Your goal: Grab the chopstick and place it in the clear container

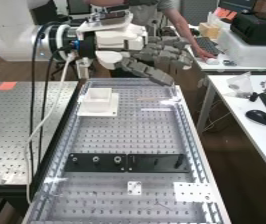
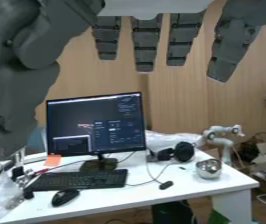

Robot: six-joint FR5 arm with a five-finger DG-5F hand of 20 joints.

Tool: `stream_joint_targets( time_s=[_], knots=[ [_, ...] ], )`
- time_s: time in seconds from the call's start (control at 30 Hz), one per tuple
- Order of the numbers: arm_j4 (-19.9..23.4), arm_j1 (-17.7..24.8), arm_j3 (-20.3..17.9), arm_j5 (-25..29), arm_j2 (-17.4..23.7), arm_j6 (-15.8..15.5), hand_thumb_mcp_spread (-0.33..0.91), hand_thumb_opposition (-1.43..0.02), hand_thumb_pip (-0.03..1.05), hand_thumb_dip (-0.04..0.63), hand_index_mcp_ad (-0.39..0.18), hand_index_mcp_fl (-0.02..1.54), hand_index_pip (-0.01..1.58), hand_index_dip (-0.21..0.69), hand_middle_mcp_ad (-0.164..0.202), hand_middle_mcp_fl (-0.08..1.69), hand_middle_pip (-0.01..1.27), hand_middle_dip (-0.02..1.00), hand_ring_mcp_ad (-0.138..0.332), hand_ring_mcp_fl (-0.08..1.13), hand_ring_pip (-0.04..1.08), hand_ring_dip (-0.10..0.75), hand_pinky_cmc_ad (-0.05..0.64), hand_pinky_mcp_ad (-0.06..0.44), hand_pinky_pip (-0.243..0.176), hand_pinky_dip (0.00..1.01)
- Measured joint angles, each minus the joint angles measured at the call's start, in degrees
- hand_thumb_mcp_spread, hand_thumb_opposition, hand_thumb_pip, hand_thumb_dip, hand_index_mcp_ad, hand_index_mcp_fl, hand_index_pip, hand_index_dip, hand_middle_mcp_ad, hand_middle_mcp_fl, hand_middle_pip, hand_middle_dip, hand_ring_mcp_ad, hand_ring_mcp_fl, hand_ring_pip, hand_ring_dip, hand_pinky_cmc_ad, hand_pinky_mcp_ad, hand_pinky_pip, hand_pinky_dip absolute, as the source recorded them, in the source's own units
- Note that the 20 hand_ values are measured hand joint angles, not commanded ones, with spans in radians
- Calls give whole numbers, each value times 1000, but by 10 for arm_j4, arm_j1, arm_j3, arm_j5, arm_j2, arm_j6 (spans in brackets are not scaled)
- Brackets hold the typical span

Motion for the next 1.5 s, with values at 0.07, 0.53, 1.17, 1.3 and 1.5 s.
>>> stream_joint_targets(
  time_s=[0.07,0.53,1.17,1.3,1.5],
  knots=[
    [0,1,0,5,0,1,161,-744,496,79,-119,35,68,124,75,72,138,171,136,17,101,147,443,356,-44,176],
    [-1,-2,-2,1,-1,6,159,-742,496,73,-129,35,65,108,65,72,134,152,133,17,103,147,443,356,-44,176],
    [12,-2,-7,19,-2,12,159,-759,496,75,-115,35,65,94,75,72,134,152,133,16,103,147,443,358,-44,176],
    [12,-4,-7,6,-2,12,159,-759,496,75,-119,35,65,93,72,72,134,152,133,16,103,147,443,358,-44,176],
    [11,-5,-6,1,-3,12,159,-759,496,77,-115,35,68,93,75,72,134,152,136,16,103,147,443,358,-44,176]
  ],
)
